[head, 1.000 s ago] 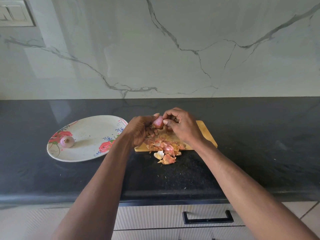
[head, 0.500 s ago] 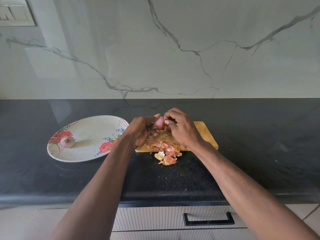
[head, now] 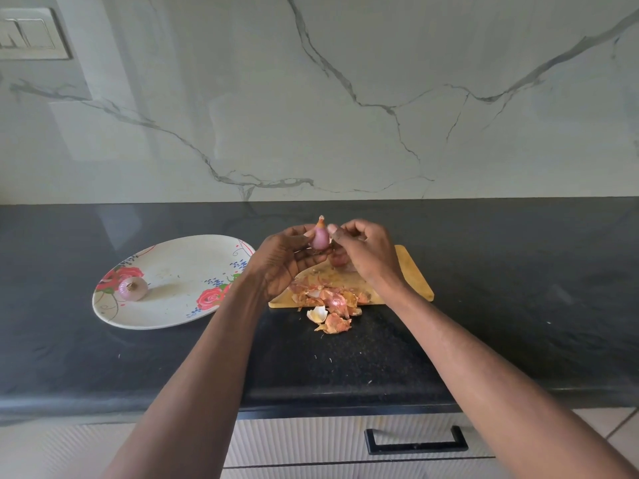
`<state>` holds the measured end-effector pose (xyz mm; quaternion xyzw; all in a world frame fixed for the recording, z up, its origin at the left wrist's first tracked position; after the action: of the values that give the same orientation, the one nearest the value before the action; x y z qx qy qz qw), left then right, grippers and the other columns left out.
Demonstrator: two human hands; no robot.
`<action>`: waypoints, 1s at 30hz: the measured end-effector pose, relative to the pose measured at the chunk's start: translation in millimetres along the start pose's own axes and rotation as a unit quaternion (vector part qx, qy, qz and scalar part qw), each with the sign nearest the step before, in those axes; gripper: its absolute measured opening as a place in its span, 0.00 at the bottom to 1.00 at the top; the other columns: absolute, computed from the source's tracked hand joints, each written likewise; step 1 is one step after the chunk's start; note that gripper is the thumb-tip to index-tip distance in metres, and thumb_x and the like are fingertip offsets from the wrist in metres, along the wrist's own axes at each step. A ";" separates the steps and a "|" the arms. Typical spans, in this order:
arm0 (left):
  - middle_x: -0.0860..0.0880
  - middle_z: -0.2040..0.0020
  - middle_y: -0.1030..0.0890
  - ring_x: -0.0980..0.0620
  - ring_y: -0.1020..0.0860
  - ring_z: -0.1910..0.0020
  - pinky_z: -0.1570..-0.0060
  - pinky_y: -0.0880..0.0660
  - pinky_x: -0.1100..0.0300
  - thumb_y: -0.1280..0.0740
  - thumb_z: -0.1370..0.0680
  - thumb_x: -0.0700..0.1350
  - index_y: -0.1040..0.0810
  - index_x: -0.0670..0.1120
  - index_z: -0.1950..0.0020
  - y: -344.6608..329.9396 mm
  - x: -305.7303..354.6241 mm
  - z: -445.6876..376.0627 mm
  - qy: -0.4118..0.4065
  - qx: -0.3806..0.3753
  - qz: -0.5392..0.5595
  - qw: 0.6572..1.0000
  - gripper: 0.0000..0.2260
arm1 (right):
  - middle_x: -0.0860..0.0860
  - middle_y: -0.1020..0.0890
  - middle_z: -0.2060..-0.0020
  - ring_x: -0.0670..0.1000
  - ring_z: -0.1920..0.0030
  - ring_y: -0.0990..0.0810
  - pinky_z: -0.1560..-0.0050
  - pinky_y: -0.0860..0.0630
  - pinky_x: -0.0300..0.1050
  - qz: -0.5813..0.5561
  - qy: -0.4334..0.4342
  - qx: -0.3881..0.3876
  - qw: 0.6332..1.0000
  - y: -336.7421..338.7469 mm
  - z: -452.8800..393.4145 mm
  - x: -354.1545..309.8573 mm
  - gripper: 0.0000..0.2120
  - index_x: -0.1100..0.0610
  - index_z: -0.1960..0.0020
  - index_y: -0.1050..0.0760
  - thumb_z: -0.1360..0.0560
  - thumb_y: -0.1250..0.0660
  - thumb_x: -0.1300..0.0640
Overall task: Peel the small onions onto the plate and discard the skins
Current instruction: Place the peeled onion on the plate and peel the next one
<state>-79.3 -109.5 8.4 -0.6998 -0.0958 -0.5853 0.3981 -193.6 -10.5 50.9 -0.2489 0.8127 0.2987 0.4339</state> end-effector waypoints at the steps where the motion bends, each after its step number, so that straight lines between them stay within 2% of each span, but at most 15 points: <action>1: 0.38 0.49 0.17 0.45 0.17 0.52 0.50 0.17 0.55 0.38 0.19 0.33 0.22 0.36 0.42 -0.3 -0.5 -0.7 0.000 -0.001 0.000 1.000 0.09 | 0.51 0.15 0.62 0.50 0.61 0.15 0.60 0.18 0.49 -0.003 -0.018 -0.003 1.000 -0.5 0.1 2.8 0.11 0.56 0.57 0.18 0.25 0.26 0.48; 2: 0.38 0.48 0.18 0.45 0.16 0.52 0.49 0.17 0.55 0.38 0.19 0.34 0.22 0.36 0.42 -0.2 -1.2 -1.4 0.001 -0.001 0.001 1.000 0.08 | 0.51 0.15 0.63 0.51 0.61 0.15 0.61 0.18 0.50 -0.012 -0.028 -0.003 1.000 -0.6 0.5 4.2 0.10 0.56 0.58 0.18 0.27 0.24 0.49; 5: 0.38 0.47 0.17 0.45 0.16 0.51 0.49 0.17 0.54 0.36 0.20 0.34 0.22 0.36 0.42 -3.2 -1.0 -0.5 -0.003 0.000 -0.001 1.000 0.08 | 0.51 0.15 0.63 0.45 0.65 0.16 0.67 0.20 0.42 -0.053 -0.049 -0.005 0.997 -2.4 1.2 7.9 0.04 0.58 0.57 0.17 0.26 0.25 0.58; 9: 0.40 0.54 0.16 0.48 0.15 0.57 0.59 0.17 0.58 0.33 0.23 0.32 0.22 0.35 0.45 -7.0 0.8 3.0 -0.014 0.005 0.004 1.000 0.07 | 0.53 0.15 0.60 0.49 0.60 0.15 0.65 0.19 0.41 -0.027 -0.043 -0.013 0.999 -5.4 0.4 7.3 0.03 0.57 0.56 0.17 0.23 0.28 0.61; 10: 0.40 0.54 0.16 0.48 0.15 0.57 0.59 0.17 0.59 0.32 0.23 0.32 0.22 0.35 0.45 -5.6 0.7 2.7 -0.015 0.011 -0.001 1.000 0.07 | 0.53 0.15 0.59 0.51 0.58 0.15 0.63 0.18 0.42 -0.014 -0.041 -0.012 0.999 -6.0 0.1 7.0 0.03 0.57 0.56 0.17 0.23 0.29 0.61; 13: 0.40 0.51 0.16 0.46 0.15 0.55 0.56 0.16 0.57 0.28 0.27 0.38 0.21 0.36 0.41 0.5 -1.0 0.5 -0.007 0.024 -0.016 1.000 0.15 | 0.54 0.15 0.58 0.56 0.55 0.15 0.54 0.16 0.55 -0.018 -0.047 -0.009 0.999 -6.5 -1.4 9.7 0.04 0.58 0.55 0.18 0.22 0.30 0.61; 16: 0.40 0.49 0.16 0.46 0.16 0.54 0.56 0.17 0.56 0.28 0.28 0.42 0.22 0.38 0.41 5.9 -4.0 -2.1 0.001 0.038 -0.020 0.999 0.17 | 0.56 0.15 0.56 0.58 0.56 0.15 0.54 0.17 0.60 -0.032 -0.060 0.001 0.998 -4.1 -1.4 10.4 0.06 0.56 0.57 0.21 0.21 0.31 0.62; 18: 0.40 0.48 0.17 0.47 0.17 0.54 0.56 0.17 0.57 0.30 0.23 0.40 0.21 0.38 0.42 7.2 -4.1 -3.7 -0.001 0.040 -0.020 0.999 0.12 | 0.58 0.15 0.55 0.58 0.57 0.15 0.57 0.16 0.55 -0.048 -0.067 0.007 0.997 -1.2 -1.6 9.9 0.05 0.58 0.55 0.22 0.20 0.32 0.63; 21: 0.40 0.50 0.17 0.48 0.17 0.56 0.53 0.17 0.57 0.34 0.19 0.37 0.20 0.38 0.44 8.1 -3.2 -4.4 -0.005 0.040 -0.003 0.999 0.06 | 0.58 0.15 0.55 0.48 0.65 0.16 0.68 0.20 0.39 -0.073 -0.073 0.007 0.995 0.1 -0.5 8.0 0.05 0.61 0.54 0.24 0.20 0.35 0.65; 23: 0.40 0.51 0.16 0.47 0.16 0.55 0.52 0.17 0.57 0.36 0.19 0.35 0.20 0.37 0.46 8.4 -2.1 -3.5 -0.009 0.042 0.009 0.999 0.06 | 0.56 0.16 0.57 0.46 0.67 0.17 0.70 0.21 0.37 -0.082 -0.073 0.007 0.994 -0.2 -0.4 8.8 0.05 0.60 0.54 0.24 0.20 0.35 0.66; 25: 0.39 0.49 0.17 0.45 0.16 0.53 0.50 0.17 0.56 0.37 0.19 0.34 0.20 0.36 0.45 7.5 -2.1 -3.1 -0.010 0.039 0.016 0.999 0.07 | 0.55 0.15 0.58 0.47 0.65 0.16 0.67 0.19 0.41 -0.083 -0.073 0.006 0.994 -0.9 -0.2 10.2 0.06 0.59 0.55 0.25 0.20 0.35 0.65; 28: 0.38 0.49 0.17 0.45 0.16 0.52 0.48 0.17 0.55 0.38 0.18 0.34 0.20 0.36 0.44 5.0 -2.0 -2.4 -0.009 0.035 0.018 0.999 0.08 | 0.57 0.15 0.59 0.50 0.62 0.16 0.60 0.16 0.51 -0.090 -0.076 -0.004 0.993 -4.5 -0.4 12.6 0.07 0.58 0.56 0.25 0.20 0.35 0.65; 30: 0.39 0.50 0.16 0.45 0.16 0.53 0.50 0.17 0.56 0.38 0.18 0.34 0.20 0.36 0.45 3.0 -1.7 -1.1 -0.008 0.033 0.021 0.999 0.08 | 0.55 0.16 0.61 0.49 0.63 0.16 0.60 0.17 0.51 -0.087 -0.068 -0.005 0.994 -4.9 -0.4 10.7 0.07 0.58 0.55 0.24 0.20 0.35 0.66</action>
<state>-78.8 -111.6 5.6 -0.6928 -0.1036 -0.5678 0.4324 -195.8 -15.8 40.6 -0.3001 0.7550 0.2800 0.5113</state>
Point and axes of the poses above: each hand's wrist, its own z-axis away from the middle knuckle, its own y-axis out of the back of the hand, x = y × z, the point moved 10 cm from there along -z, towards the middle knuckle
